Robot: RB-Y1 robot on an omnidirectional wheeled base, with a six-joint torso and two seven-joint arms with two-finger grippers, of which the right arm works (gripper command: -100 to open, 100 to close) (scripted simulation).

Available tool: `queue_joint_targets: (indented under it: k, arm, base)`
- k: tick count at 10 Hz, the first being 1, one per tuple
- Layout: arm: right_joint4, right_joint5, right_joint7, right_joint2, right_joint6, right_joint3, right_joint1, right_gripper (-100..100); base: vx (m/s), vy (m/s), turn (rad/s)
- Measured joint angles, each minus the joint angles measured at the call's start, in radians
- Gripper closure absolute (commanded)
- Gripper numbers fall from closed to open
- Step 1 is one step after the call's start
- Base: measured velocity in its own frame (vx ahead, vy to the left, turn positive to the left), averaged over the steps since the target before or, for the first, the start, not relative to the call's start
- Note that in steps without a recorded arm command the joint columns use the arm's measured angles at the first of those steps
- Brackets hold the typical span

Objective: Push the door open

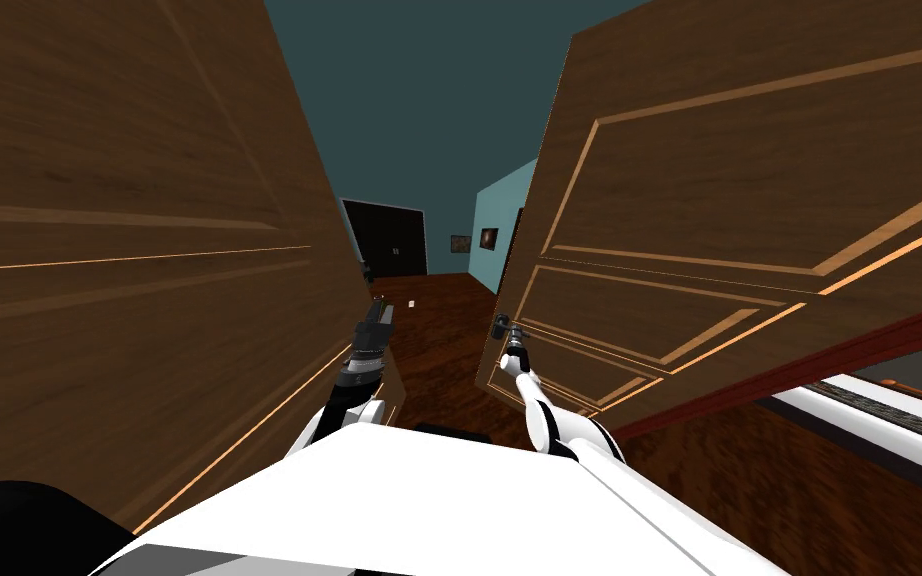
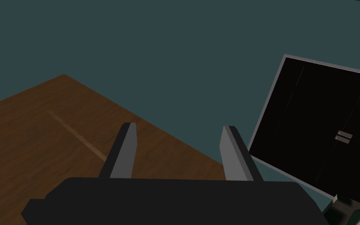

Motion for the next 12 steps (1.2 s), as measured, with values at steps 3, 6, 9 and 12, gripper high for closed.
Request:
queue_joint_targets:
  k: [3, 6, 9, 12]
  arm:
    - [0.032, -0.006, 0.015, 0.005, -0.014, -0.015, -0.02, 100]
    - [-0.001, -0.02, 0.065, 0.024, 0.001, -0.046, -0.011, 100]
    - [0.013, -0.028, 0.089, 0.038, -0.028, -0.068, -0.021, 100]
    - [0.046, -0.037, 0.113, 0.046, -0.053, -0.09, -0.037, 100]
  base:
    - [0.072, 0.011, -0.056]
    - [0.093, 0.0, -0.023]
    - [0.094, -0.006, -0.039]
    - [0.1, 0.016, -0.06]
